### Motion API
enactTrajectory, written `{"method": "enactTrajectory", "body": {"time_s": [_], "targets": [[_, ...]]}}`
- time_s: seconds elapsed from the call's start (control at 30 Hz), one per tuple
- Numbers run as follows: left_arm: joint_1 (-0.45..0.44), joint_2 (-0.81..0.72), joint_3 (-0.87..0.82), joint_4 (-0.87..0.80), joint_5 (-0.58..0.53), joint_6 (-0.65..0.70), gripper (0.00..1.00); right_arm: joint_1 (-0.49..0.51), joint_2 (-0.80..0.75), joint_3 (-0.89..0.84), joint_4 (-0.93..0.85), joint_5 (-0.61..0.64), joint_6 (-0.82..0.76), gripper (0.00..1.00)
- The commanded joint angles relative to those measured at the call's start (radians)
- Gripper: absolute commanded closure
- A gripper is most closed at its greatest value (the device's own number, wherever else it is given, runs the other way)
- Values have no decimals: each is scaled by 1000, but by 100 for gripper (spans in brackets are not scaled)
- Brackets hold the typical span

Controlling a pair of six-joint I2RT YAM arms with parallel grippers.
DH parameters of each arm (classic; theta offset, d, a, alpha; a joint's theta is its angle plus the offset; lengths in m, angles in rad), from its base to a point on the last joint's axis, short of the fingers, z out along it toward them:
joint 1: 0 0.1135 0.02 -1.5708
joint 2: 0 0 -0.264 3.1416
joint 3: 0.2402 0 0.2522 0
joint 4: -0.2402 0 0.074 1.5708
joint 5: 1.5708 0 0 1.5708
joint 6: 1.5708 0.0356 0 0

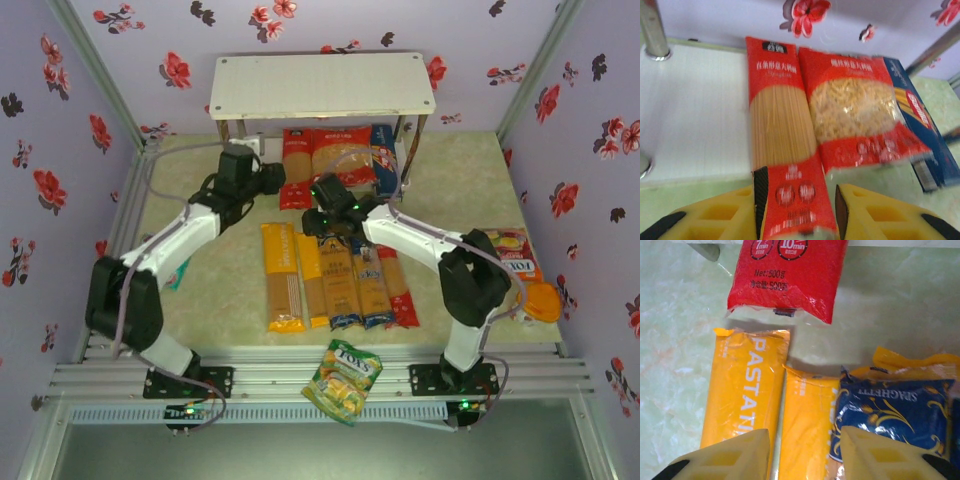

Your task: Place and organize the pasta boxes and bags onto the shelf

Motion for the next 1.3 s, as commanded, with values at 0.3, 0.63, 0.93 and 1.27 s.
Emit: {"method": "enactTrajectory", "body": {"time_s": [0.3, 0.63, 0.93, 1.27], "targets": [[98, -382, -254, -278, -109, -15, 54, 21, 231, 205, -1, 27, 17, 75], [158, -481, -311, -340, -97, -18, 52, 17, 380, 429, -75, 87, -29, 74], [185, -503, -316, -362, -84, -3, 51, -7, 435, 512, -92, 104, -42, 73], [193, -503, -319, -365, -77, -6, 52, -26, 470, 597, -121, 116, -88, 71]]}}
